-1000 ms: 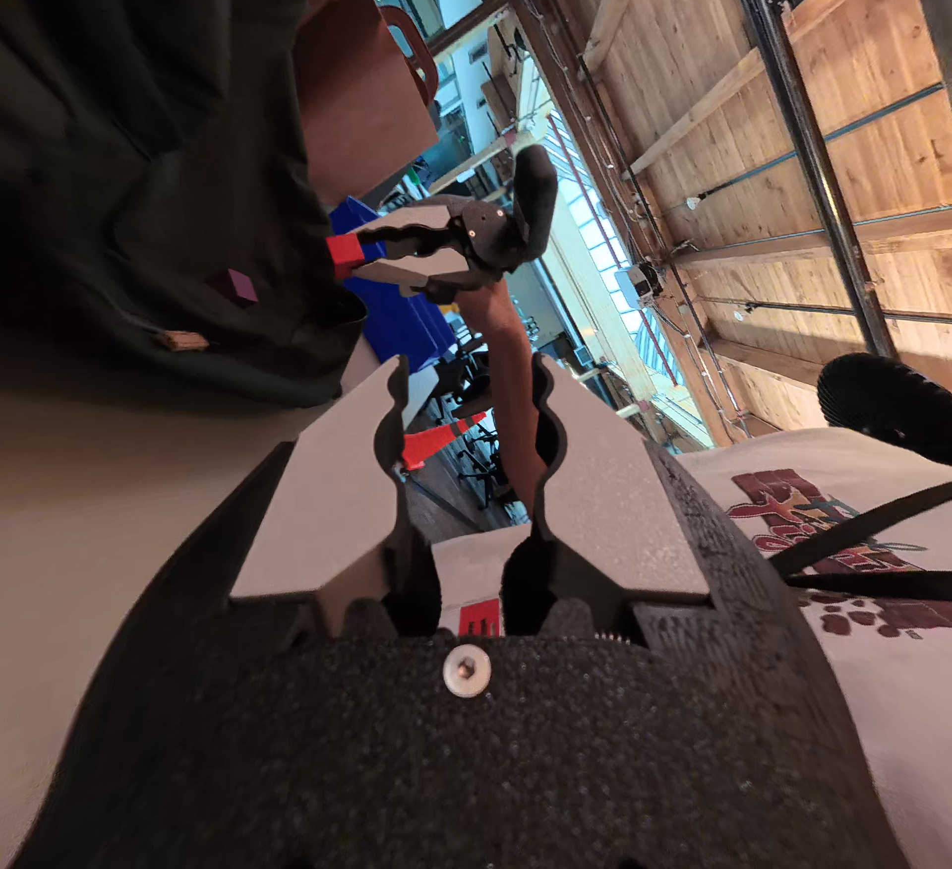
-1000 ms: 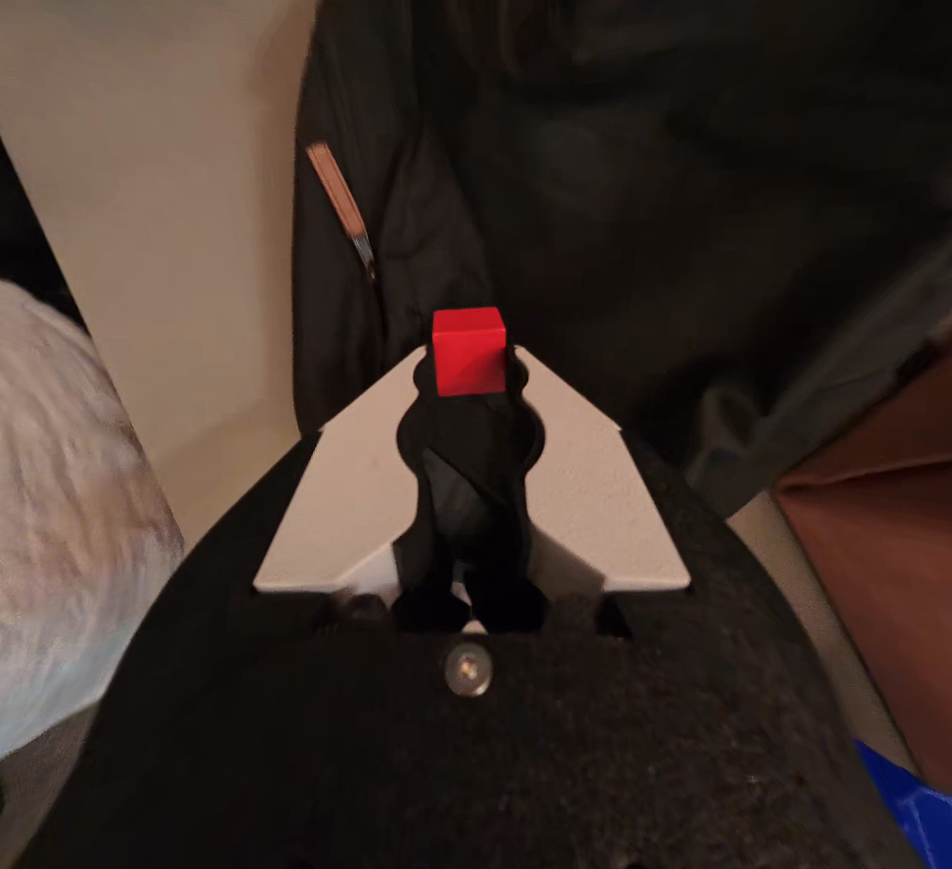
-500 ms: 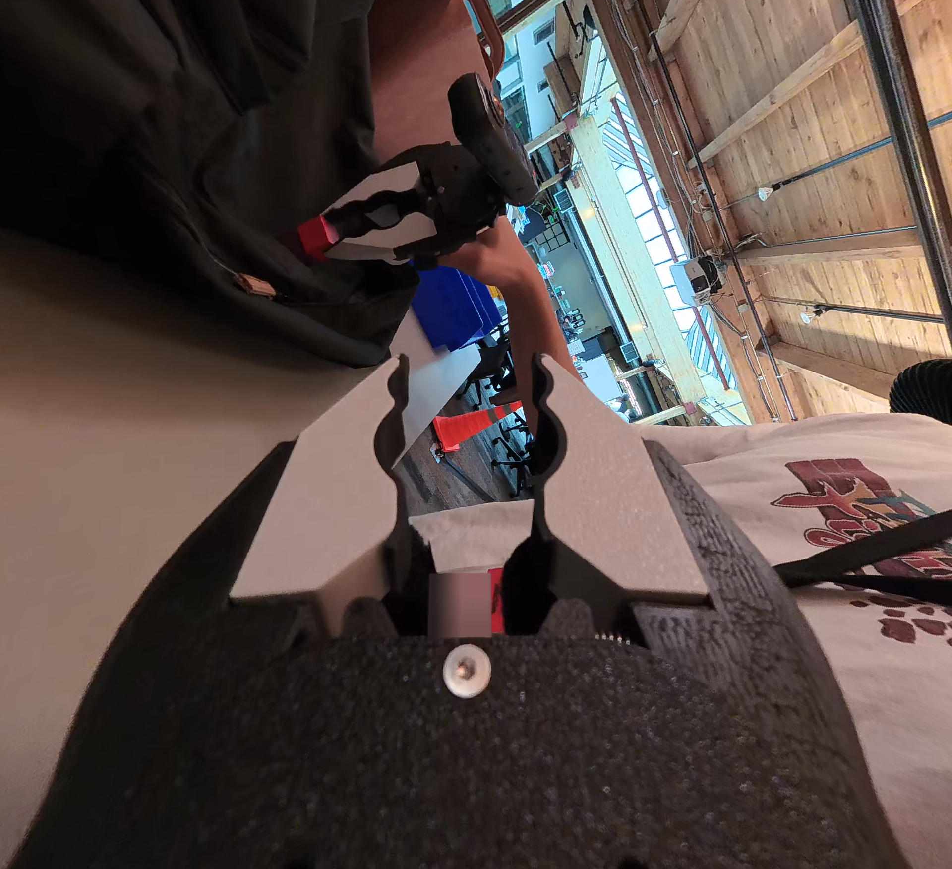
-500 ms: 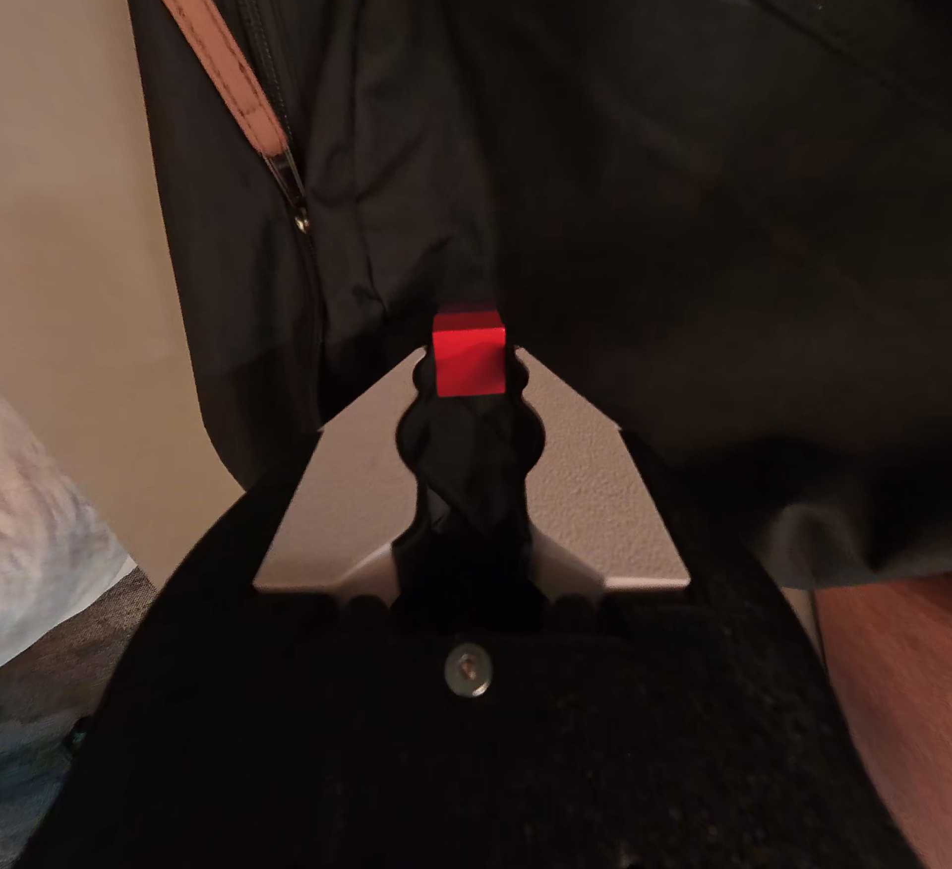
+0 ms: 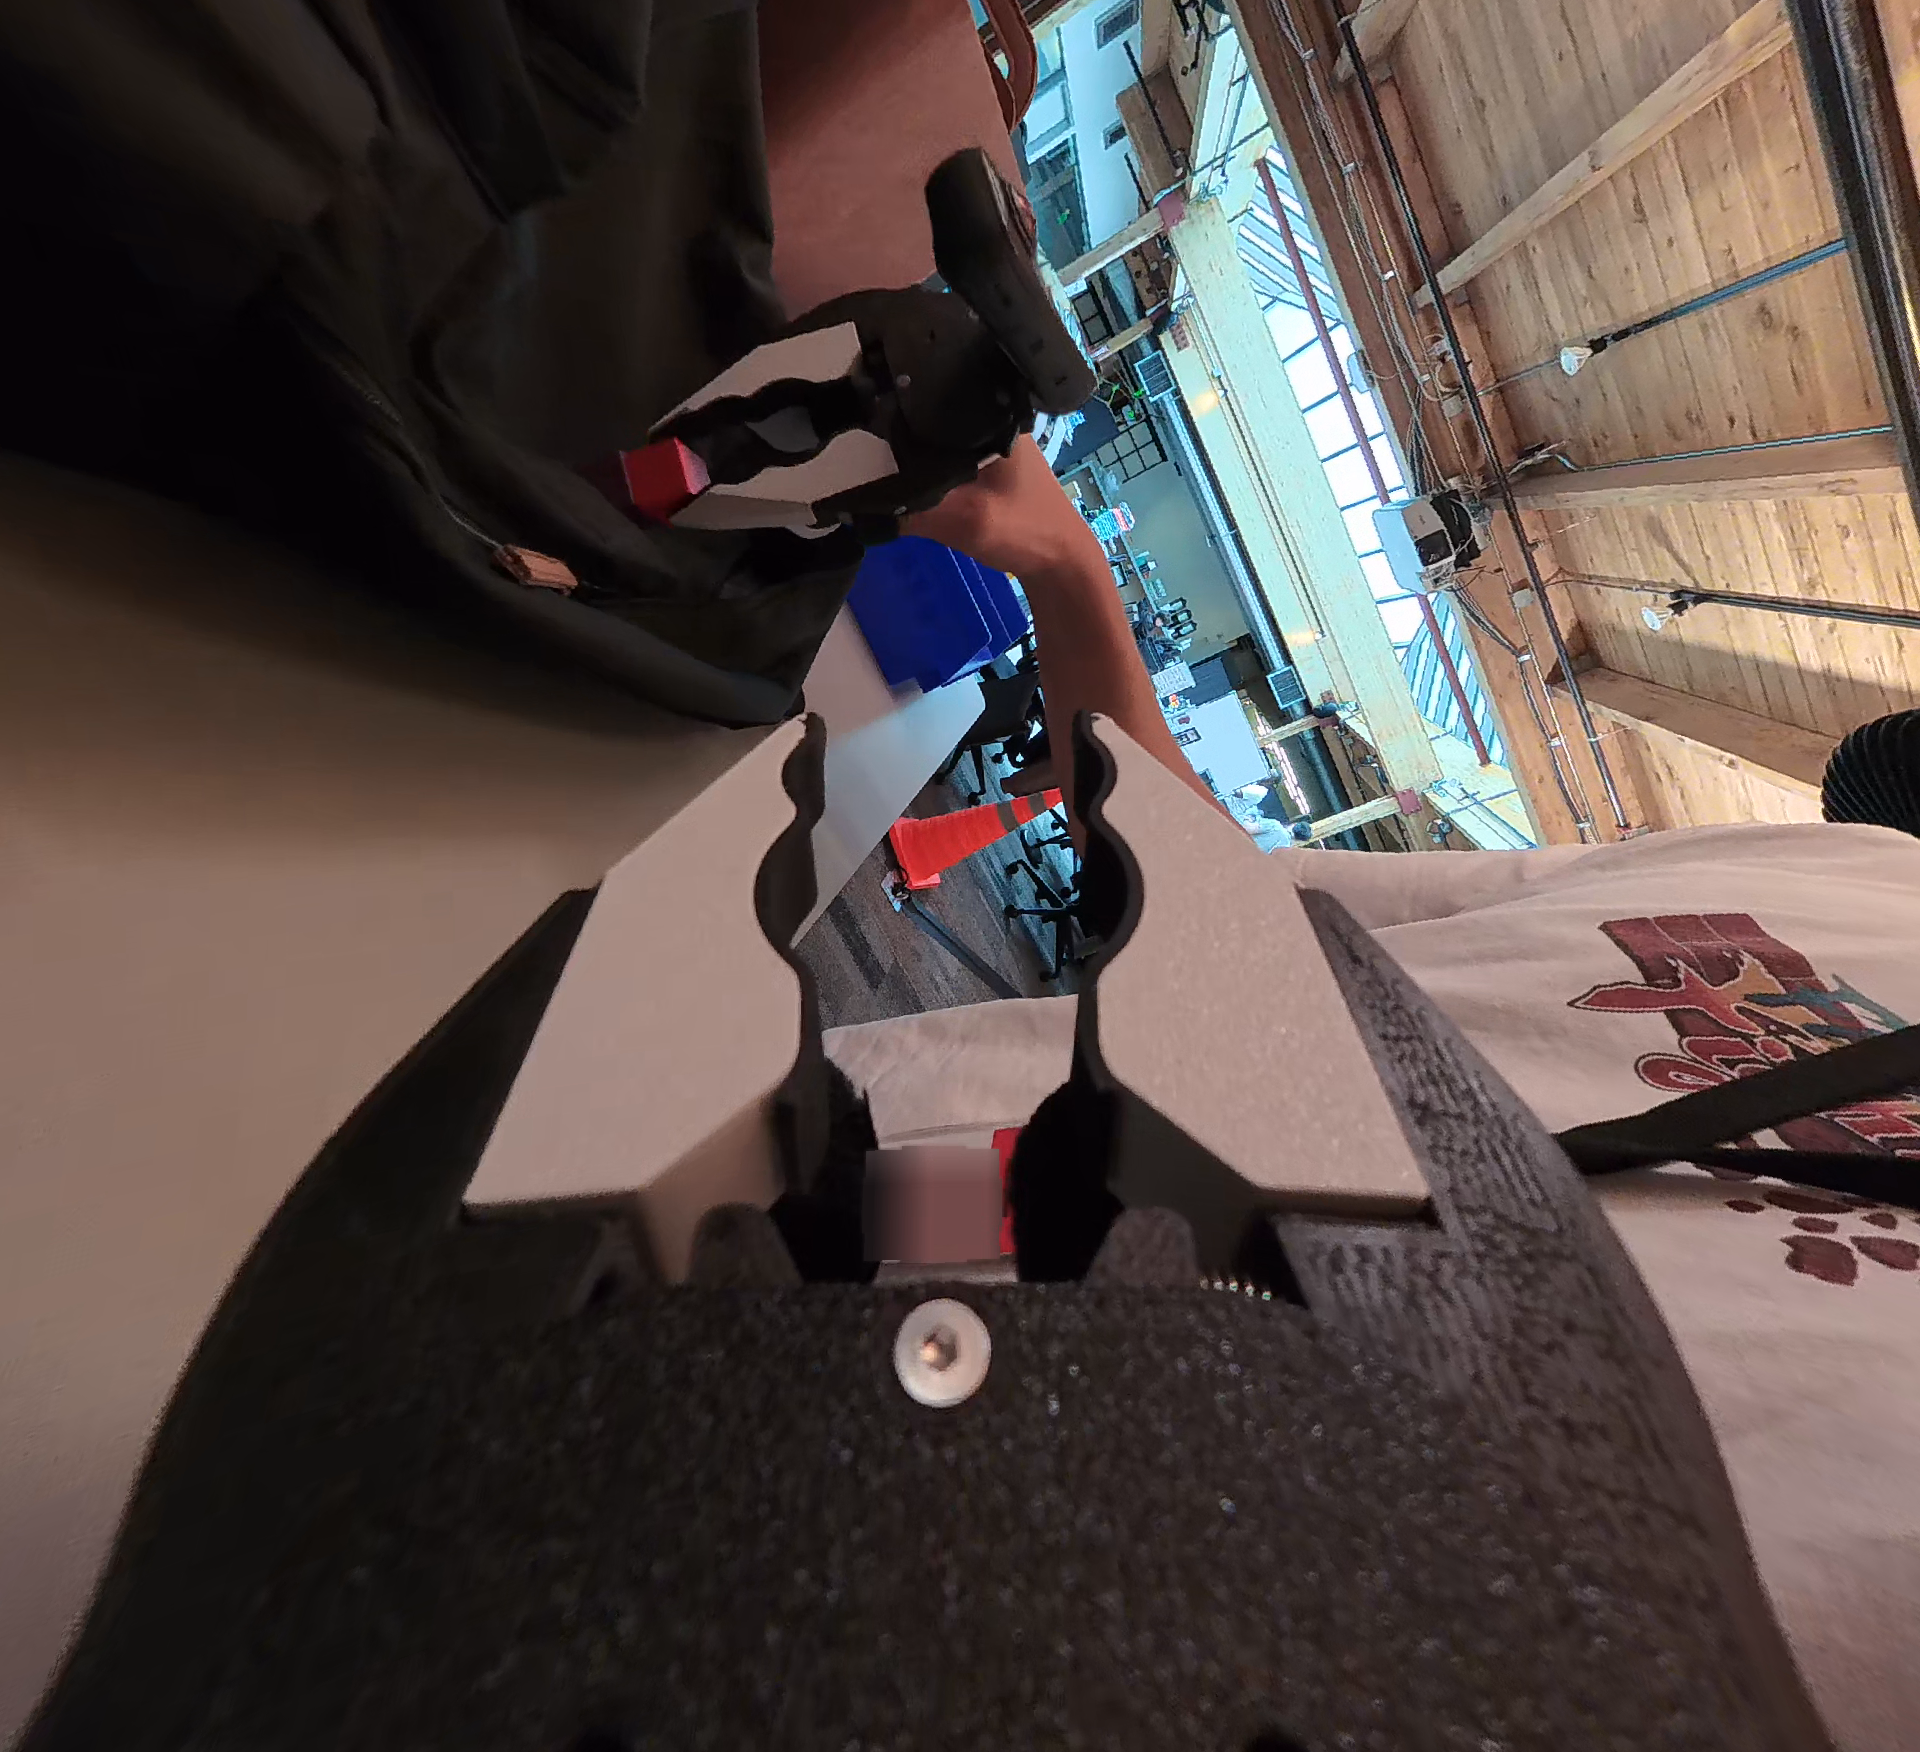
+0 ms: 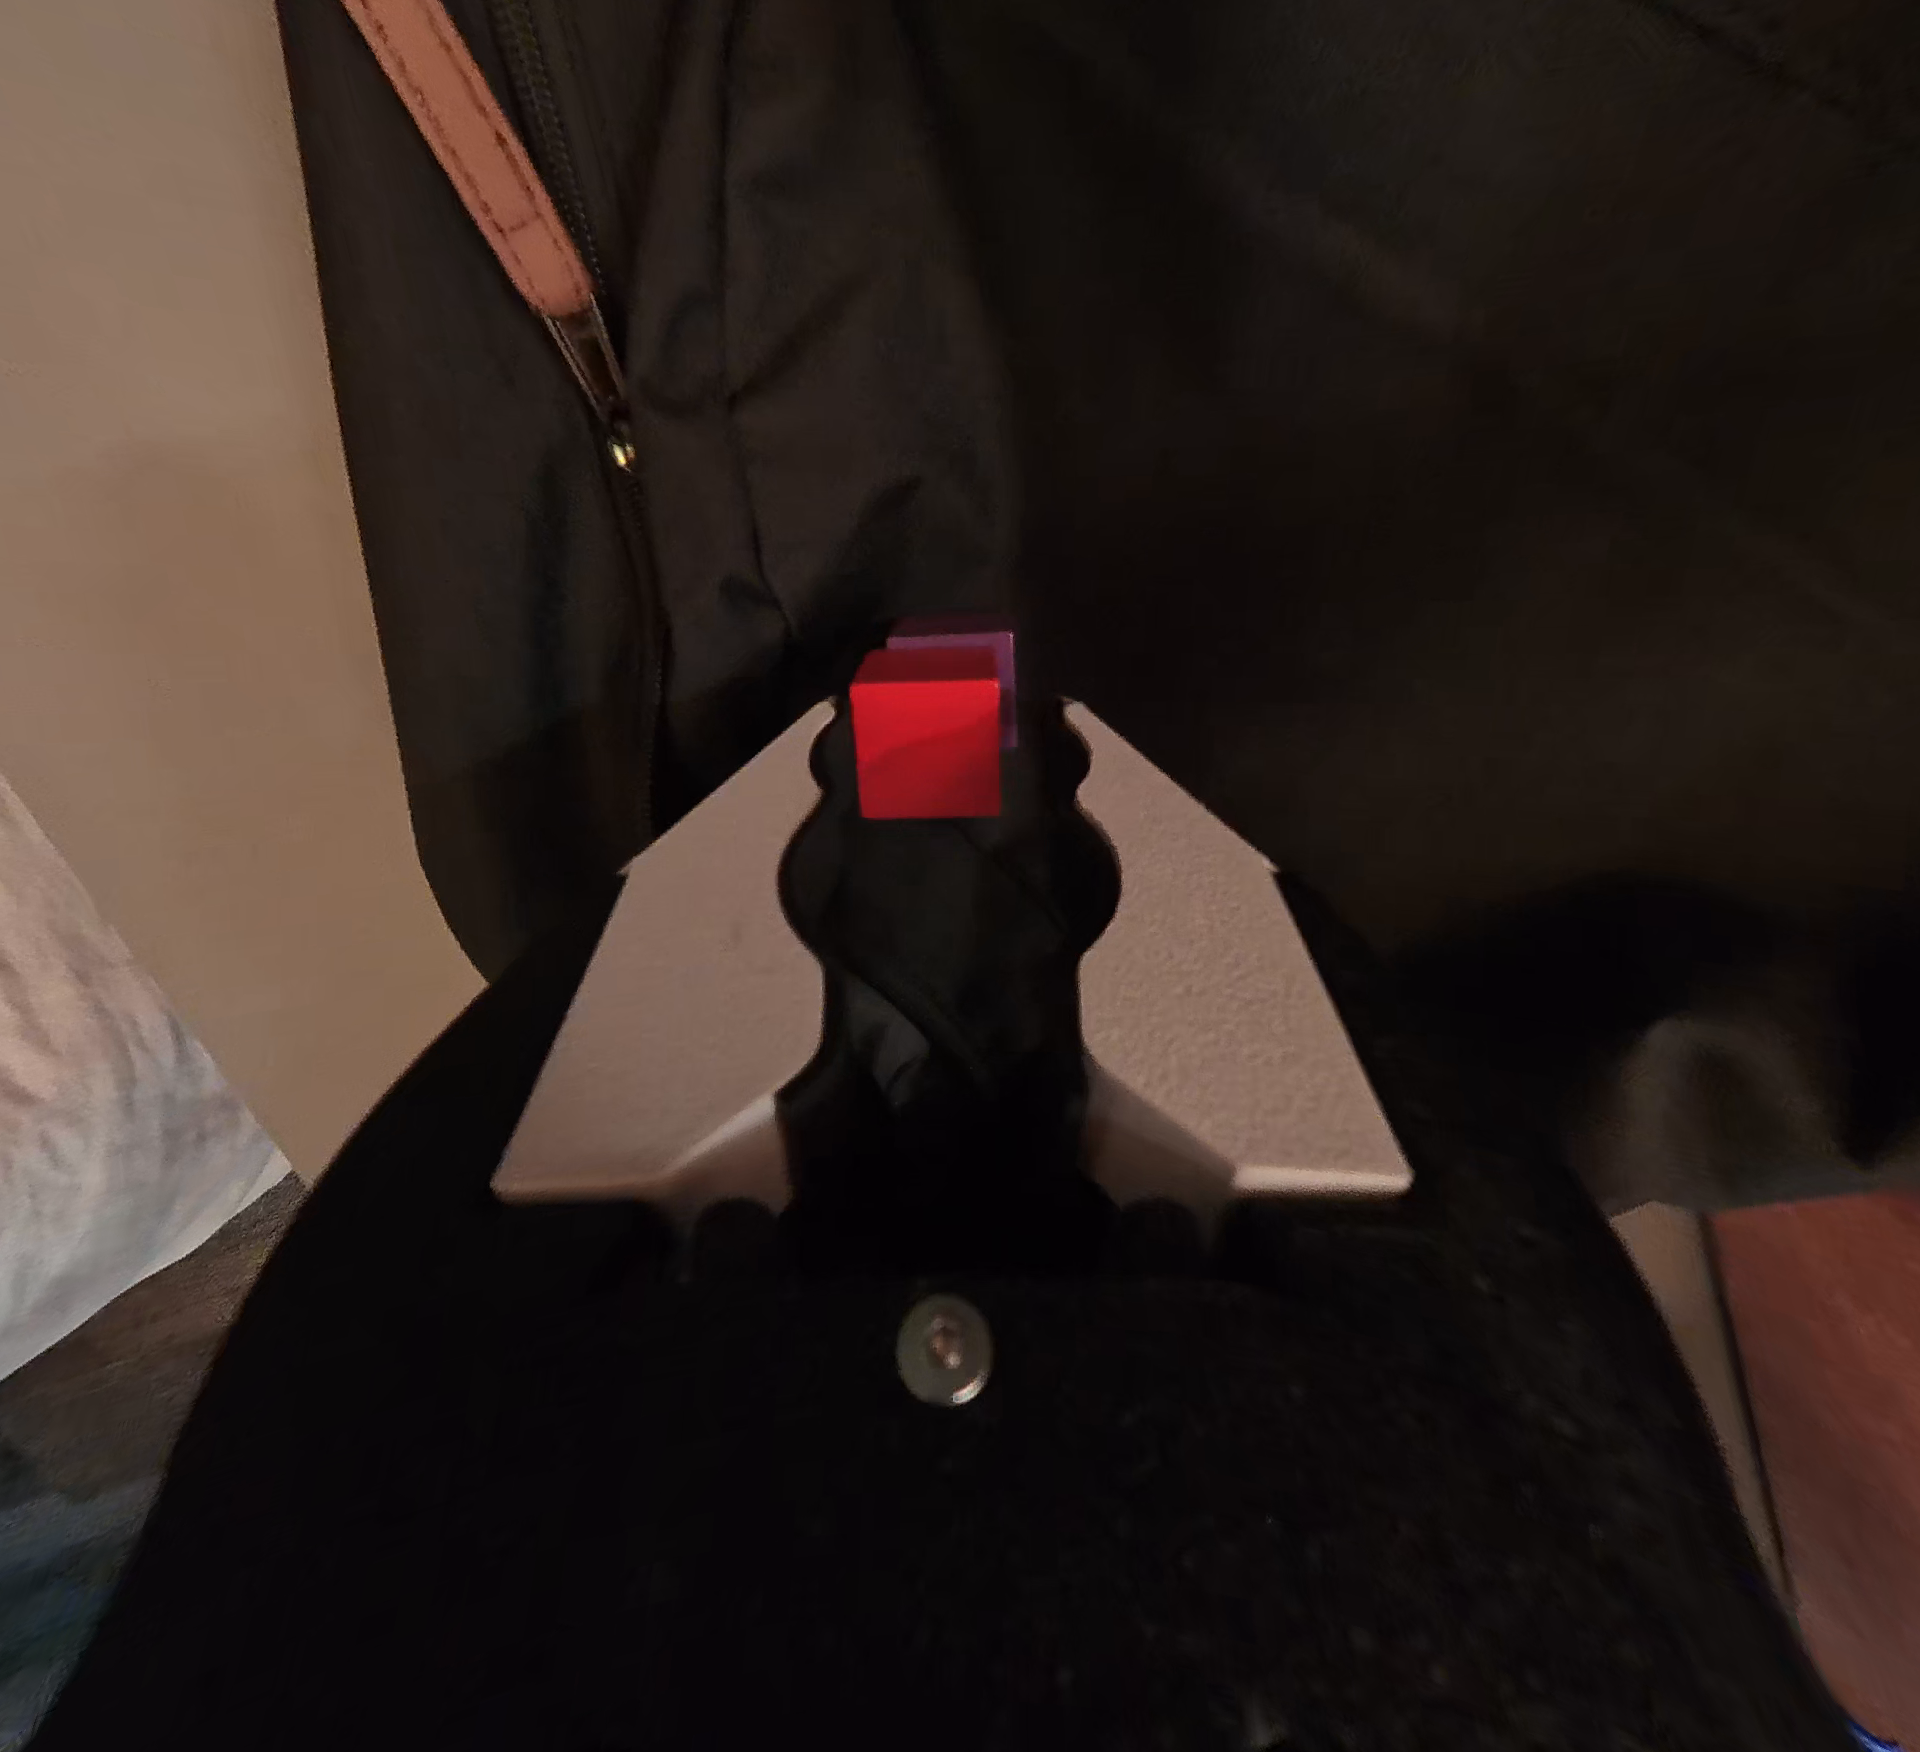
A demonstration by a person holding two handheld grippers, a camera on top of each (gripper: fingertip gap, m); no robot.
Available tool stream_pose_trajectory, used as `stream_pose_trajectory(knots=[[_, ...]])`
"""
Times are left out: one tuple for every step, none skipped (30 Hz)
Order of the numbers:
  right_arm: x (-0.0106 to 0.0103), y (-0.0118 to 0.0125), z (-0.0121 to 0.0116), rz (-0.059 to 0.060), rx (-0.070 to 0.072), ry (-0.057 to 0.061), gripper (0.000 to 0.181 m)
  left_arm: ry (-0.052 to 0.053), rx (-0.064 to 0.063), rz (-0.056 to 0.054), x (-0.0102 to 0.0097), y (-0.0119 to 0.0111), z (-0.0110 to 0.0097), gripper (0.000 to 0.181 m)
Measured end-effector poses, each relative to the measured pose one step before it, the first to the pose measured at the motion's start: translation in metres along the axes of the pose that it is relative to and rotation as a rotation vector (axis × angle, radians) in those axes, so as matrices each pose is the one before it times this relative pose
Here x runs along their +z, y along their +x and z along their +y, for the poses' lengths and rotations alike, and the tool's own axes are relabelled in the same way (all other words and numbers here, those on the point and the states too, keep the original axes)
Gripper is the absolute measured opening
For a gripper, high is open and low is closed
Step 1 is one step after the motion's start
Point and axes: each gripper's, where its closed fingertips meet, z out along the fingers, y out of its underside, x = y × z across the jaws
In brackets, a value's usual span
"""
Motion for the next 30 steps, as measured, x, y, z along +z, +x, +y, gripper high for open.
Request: stream_pose_trajectory(knots=[[0.00016, -0.00023, 0.00095, 0.0010, -0.0013, -0.0003, 0.036, -0.0001, -0.0008, -0.0014, -0.00026, -0.00037, 0.00004, 0.049], [0.00047, -0.00044, 0.00119, -0.0004, -0.0009, -0.0017, 0.036, -0.0006, 0.0007, -0.0023, -0.00004, -0.00046, 0.00013, 0.049], [0.00098, -0.00028, 0.00129, -0.0001, -0.0012, -0.0016, 0.036, -0.0006, 0.0008, -0.0033, -0.00018, -0.00055, 0.00005, 0.049], [0.00108, -0.00027, 0.00150, 0.0000, -0.0027, -0.0030, 0.031, -0.0007, 0.0003, -0.0026, 0.00004, -0.00041, 0.00006, 0.049], [0.00098, -0.00004, 0.00122, 0.0009, -0.0053, -0.0018, 0.028, -0.0012, -0.0002, -0.0005, 0.00009, 0.00000, 0.00004, 0.049], [-0.00002, 0.00100, -0.00021, 0.0067, -0.0071, 0.0026, 0.027, -0.0009, 0.0008, 0.0016, 0.00018, 0.00057, 0.00000, 0.049], [-0.00108, 0.00245, -0.00167, 0.0156, -0.0043, 0.0081, 0.028, -0.0010, 0.0016, 0.0010, 0.00013, 0.00042, 0.00019, 0.049], [-0.00104, 0.00163, -0.00216, 0.0105, -0.0086, 0.0096, 0.028, -0.0021, 0.0013, -0.0015, 0.00032, 0.00003, 0.00022, 0.049], [-0.00044, 0.00079, -0.00227, 0.0040, -0.0115, 0.0067, 0.028, -0.0021, 0.0009, -0.0028, 0.00033, -0.00028, 0.00032, 0.049], [0.00048, 0.00066, -0.00157, 0.0008, -0.0115, -0.0013, 0.028, -0.0010, 0.0000, -0.0011, 0.00032, 0.00003, 0.00020, 0.049], [0.00143, 0.00090, -0.00069, -0.0006, -0.0093, -0.0108, 0.028, 0.0000, -0.0002, 0.0028, 0.00042, 0.00072, 0.00010, 0.049], [0.00184, -0.00074, -0.00097, -0.0118, -0.0057, -0.0106, 0.028, -0.0011, 0.0005, 0.0048, 0.00055, 0.00125, 0.00034, 0.049], [0.00153, -0.00115, -0.00235, -0.0170, -0.0010, -0.0002, 0.028, -0.0030, 0.0011, 0.0019, 0.00044, 0.00062, 0.00070, 0.049], [0.00131, -0.00030, -0.00219, -0.0148, 0.0042, 0.0016, 0.028, -0.0035, 0.0022, -0.0022, 0.00045, 0.00001, 0.00084, 0.049], [0.00152, 0.00073, 0.00000, -0.0113, 0.0080, -0.0102, 0.028, -0.0024, 0.0018, -0.0039, 0.00011, -0.00017, 0.00078, 0.049], [0.00163, 0.00097, 0.00163, -0.0128, 0.0038, -0.0202, 0.028, -0.0003, 0.0009, -0.0019, 0.00005, -0.00001, 0.00058, 0.049], [0.00118, 0.00087, 0.00066, -0.0167, 0.0035, -0.0148, 0.028, 0.0008, -0.0004, 0.0011, 0.00000, 0.00037, 0.00044, 0.049], [0.00094, 0.00098, -0.00079, -0.0203, 0.0075, -0.0077, 0.028, 0.0013, -0.0016, 0.0023, -0.00004, 0.00037, 0.00032, 0.049], [0.00119, 0.00139, -0.00126, -0.0200, 0.0060, -0.0072, 0.028, 0.0012, -0.0023, 0.0014, 0.00006, 0.00010, 0.00040, 0.049], [0.00169, 0.00148, -0.00197, -0.0188, 0.0010, -0.0036, 0.028, 0.0004, -0.0020, 0.0005, 0.00024, -0.00014, 0.00031, 0.049], [0.00184, 0.00155, -0.00247, -0.0170, -0.0055, -0.0003, 0.028, -0.0005, -0.0013, 0.0002, 0.00039, -0.00022, 0.00044, 0.049], [0.00151, 0.00169, -0.00173, -0.0140, -0.0063, -0.0061, 0.028, -0.0016, -0.0014, 0.0003, 0.00058, -0.00004, 0.00061, 0.049], [0.00065, 0.00052, -0.00075, -0.0152, -0.0004, -0.0131, 0.028, -0.0030, -0.0004, 0.0011, 0.00059, 0.00028, 0.00069, 0.049], [-0.00009, 0.00019, 0.00026, -0.0117, -0.0002, -0.0170, 0.028, -0.0036, 0.0018, 0.0013, 0.00061, 0.00079, 0.00087, 0.049], [-0.00035, 0.00002, 0.00056, -0.0075, -0.0014, -0.0143, 0.028, -0.0027, 0.0031, -0.0001, 0.00020, 0.00085, 0.00080, 0.049], [-0.00075, -0.00018, 0.00063, -0.0033, -0.0043, -0.0098, 0.028, -0.0004, 0.0037, -0.0015, -0.00013, 0.00074, 0.00055, 0.049], [-0.00092, -0.00016, 0.00066, 0.0004, -0.0065, -0.0050, 0.028, 0.0020, 0.0029, -0.0018, -0.00051, 0.00073, 0.00026, 0.049], [-0.00107, -0.00106, 0.00078, -0.0032, -0.0052, 0.0007, 0.028, 0.0030, 0.0017, -0.0009, -0.00073, 0.00058, 0.00012, 0.049], [-0.00134, -0.00111, 0.00103, -0.0027, -0.0010, 0.0028, 0.028, 0.0024, -0.0003, -0.0004, -0.00070, 0.00038, 0.00029, 0.049], [-0.00116, -0.00062, 0.00057, -0.0018, 0.0051, 0.0087, 0.028, 0.0023, -0.0012, -0.0005, -0.00091, 0.00012, 0.00021, 0.049]])
